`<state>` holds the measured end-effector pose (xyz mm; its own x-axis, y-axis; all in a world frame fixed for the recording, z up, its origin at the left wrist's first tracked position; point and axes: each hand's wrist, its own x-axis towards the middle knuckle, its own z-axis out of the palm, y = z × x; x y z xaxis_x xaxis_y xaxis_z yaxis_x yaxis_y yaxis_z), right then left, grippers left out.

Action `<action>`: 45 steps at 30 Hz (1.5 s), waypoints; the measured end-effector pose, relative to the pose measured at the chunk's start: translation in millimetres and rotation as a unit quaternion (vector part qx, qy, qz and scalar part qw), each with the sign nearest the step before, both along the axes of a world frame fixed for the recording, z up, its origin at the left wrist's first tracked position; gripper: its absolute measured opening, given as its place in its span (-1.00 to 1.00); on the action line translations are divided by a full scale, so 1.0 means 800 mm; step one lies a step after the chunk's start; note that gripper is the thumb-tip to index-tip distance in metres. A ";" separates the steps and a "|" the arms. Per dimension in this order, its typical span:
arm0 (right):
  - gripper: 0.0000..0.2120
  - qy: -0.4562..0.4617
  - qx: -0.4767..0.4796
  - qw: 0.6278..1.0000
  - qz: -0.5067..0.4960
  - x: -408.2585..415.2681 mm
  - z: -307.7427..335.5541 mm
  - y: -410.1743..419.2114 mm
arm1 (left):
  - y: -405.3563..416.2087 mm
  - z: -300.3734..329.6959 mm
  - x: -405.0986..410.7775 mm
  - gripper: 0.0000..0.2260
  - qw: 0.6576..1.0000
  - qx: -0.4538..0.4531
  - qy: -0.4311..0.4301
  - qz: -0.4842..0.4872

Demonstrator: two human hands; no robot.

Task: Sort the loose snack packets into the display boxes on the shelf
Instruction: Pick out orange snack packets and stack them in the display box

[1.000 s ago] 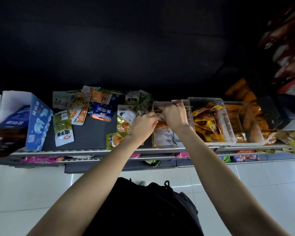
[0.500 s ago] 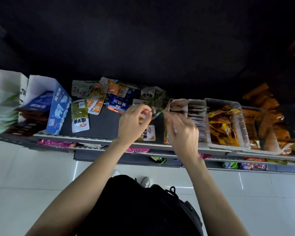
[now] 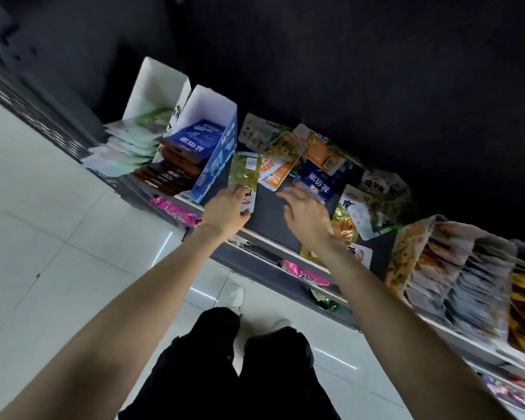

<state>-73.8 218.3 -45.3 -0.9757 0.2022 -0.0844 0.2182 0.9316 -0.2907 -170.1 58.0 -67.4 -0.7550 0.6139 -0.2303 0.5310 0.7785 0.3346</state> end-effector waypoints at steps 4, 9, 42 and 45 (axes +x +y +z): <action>-0.51 -0.058 0.030 0.997 0.029 -0.074 -0.036 0.006 | 0.005 -0.017 -0.015 -0.55 0.998 -0.038 0.010 -0.041; -0.40 -0.160 0.059 0.985 0.032 -0.107 -0.057 0.013 | -0.008 -0.023 -0.024 -0.61 0.998 -0.035 0.028 -0.046; -0.48 0.180 -0.076 0.962 -0.193 0.090 0.127 -0.021 | 0.054 0.149 0.053 -0.81 0.936 0.286 -0.020 -0.203; -0.69 0.193 -0.046 0.956 -0.216 0.152 0.148 -0.004 | 0.077 0.177 0.094 -0.72 0.923 0.302 -0.024 -0.239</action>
<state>47.5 215.5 73.5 -0.7652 0.6016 0.2293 0.4360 0.7463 -0.5030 -95.2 119.9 74.4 -0.3623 0.9016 0.2362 0.7381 0.1229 0.6634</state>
